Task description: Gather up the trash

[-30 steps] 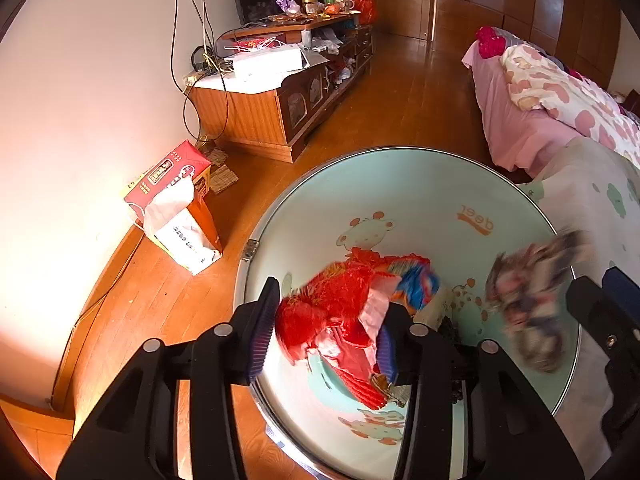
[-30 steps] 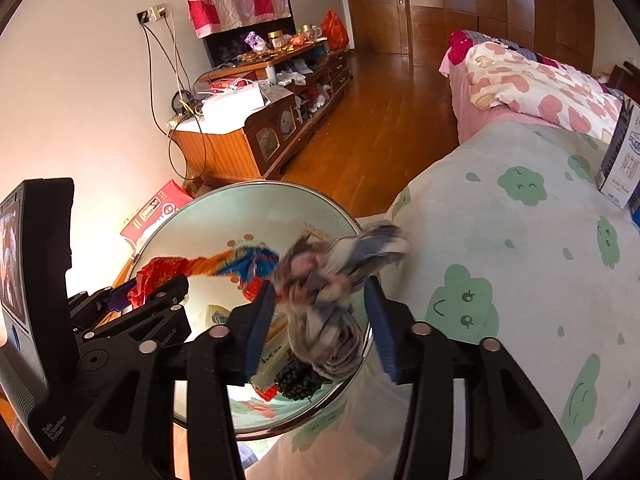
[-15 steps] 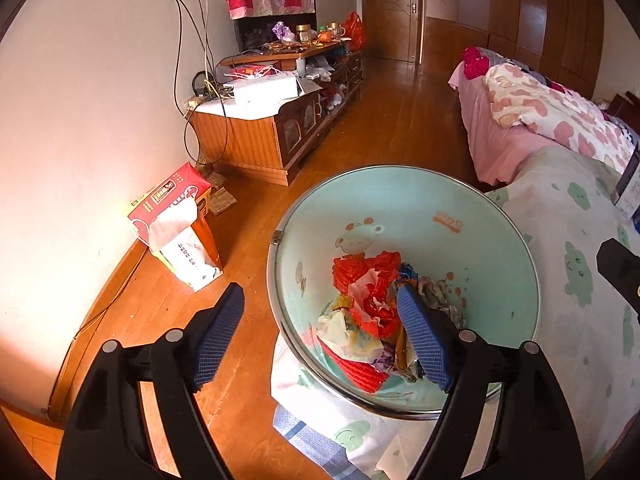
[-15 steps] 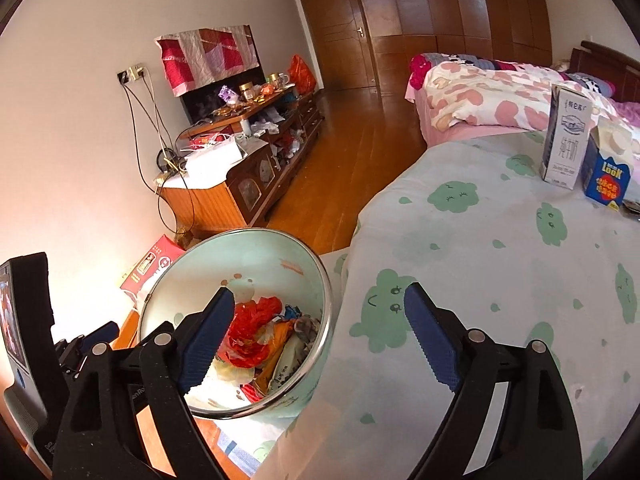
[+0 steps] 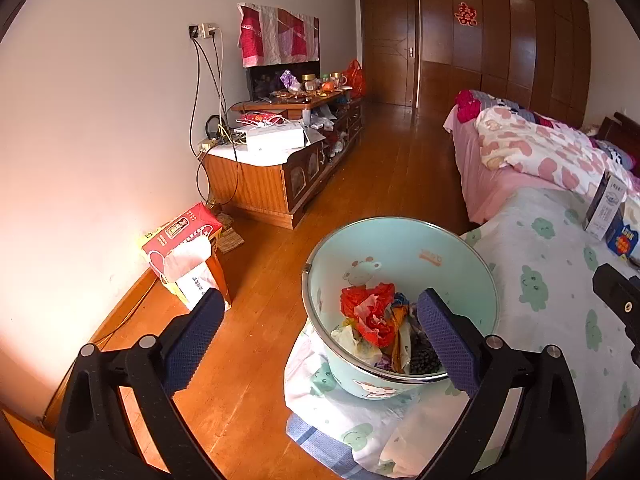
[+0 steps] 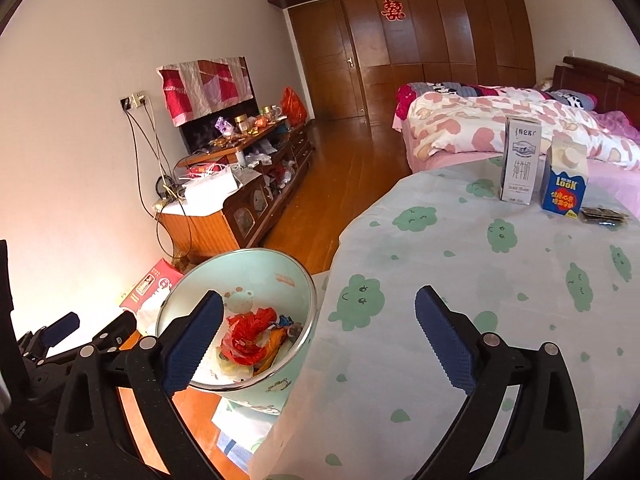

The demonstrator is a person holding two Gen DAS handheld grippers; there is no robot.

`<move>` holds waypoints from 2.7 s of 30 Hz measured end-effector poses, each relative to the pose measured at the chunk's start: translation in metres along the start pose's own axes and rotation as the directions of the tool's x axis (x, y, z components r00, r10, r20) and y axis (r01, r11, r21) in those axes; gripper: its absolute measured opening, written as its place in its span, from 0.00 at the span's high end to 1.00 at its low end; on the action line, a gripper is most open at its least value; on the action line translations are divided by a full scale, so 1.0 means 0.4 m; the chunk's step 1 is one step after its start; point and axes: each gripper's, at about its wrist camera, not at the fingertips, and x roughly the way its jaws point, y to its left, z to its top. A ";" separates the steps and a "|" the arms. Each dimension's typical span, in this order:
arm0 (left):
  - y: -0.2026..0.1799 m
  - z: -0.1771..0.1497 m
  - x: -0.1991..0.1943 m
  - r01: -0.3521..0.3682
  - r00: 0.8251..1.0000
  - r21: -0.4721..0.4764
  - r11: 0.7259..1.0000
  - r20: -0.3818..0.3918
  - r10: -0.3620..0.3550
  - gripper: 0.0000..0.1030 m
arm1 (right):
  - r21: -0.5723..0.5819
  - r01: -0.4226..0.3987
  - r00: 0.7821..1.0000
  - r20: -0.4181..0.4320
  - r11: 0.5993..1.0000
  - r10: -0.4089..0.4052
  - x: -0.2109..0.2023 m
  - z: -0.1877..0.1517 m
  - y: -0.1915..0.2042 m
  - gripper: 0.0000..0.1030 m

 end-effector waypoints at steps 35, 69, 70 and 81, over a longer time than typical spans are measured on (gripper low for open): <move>-0.011 -0.001 -0.253 0.031 0.972 0.063 0.998 0.232 -0.045 0.06 | 0.035 0.069 0.959 0.274 0.997 -0.076 -0.264 -0.010 -0.030 0.05; -0.017 0.005 -0.260 0.032 0.969 0.071 0.997 0.243 -0.049 0.06 | 0.049 0.074 0.957 0.277 0.996 -0.084 -0.274 -0.003 -0.022 0.05; -0.017 0.005 -0.261 0.033 0.969 0.069 0.997 0.244 -0.049 0.06 | 0.050 0.074 0.957 0.278 0.996 -0.084 -0.274 -0.002 -0.022 0.05; -0.016 0.004 -0.261 0.033 0.970 0.071 0.997 0.239 -0.049 0.06 | 0.053 0.073 0.957 0.276 0.996 -0.085 -0.274 -0.002 -0.024 0.05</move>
